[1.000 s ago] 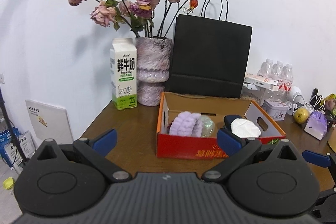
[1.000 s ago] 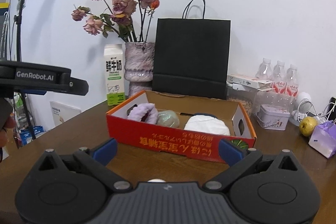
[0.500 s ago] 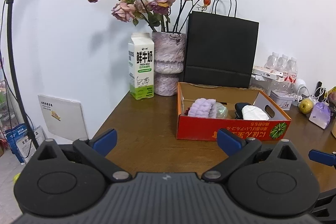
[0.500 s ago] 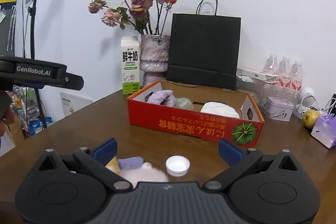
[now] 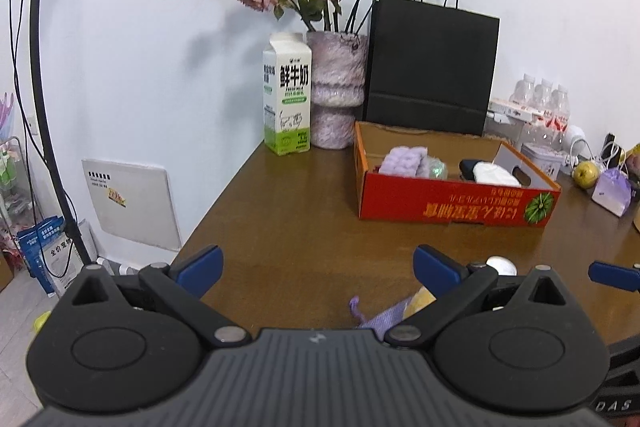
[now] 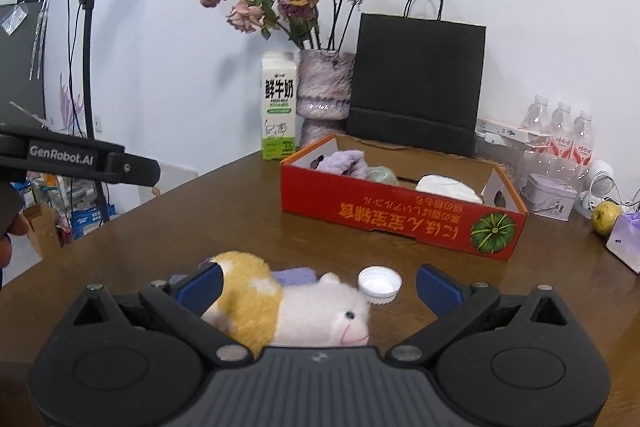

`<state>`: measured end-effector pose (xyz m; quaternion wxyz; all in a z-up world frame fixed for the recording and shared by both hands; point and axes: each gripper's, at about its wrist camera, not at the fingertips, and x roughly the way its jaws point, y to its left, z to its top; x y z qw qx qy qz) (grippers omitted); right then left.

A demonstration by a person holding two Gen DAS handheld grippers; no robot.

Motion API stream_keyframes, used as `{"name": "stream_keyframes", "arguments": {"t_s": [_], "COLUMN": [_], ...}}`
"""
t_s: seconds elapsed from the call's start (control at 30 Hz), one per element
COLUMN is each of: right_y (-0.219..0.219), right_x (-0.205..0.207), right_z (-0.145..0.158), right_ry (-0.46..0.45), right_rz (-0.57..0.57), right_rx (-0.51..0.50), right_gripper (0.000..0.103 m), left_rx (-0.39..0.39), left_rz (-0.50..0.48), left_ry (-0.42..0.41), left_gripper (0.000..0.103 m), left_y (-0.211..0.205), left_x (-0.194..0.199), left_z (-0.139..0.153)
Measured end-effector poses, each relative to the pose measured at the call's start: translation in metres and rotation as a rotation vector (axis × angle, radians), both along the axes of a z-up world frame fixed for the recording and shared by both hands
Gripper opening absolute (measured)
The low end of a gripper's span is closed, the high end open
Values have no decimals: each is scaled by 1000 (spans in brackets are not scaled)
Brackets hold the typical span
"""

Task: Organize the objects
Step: 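Move both tools back from the box toward the plush sheep toy, then grasp the plush sheep toy with the right tool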

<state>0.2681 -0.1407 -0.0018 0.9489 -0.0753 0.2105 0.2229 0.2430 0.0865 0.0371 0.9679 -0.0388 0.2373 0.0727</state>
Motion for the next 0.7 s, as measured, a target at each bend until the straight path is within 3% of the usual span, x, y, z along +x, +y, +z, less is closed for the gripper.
{"name": "stream_keyframes", "arguments": {"t_s": [0.5, 0.7], "right_y": [30, 46], "right_x": [14, 20], "right_z": [-15, -16], "right_ry": [50, 6], "right_rz": [68, 142], "right_rx": [-74, -126], "right_gripper": [103, 101], "left_rx": [-7, -13], "left_rz": [-20, -33], "left_ry": [79, 103], "left_gripper": [103, 103], "left_y": [24, 28], "left_x": [-8, -6], "left_z": [-29, -36]}}
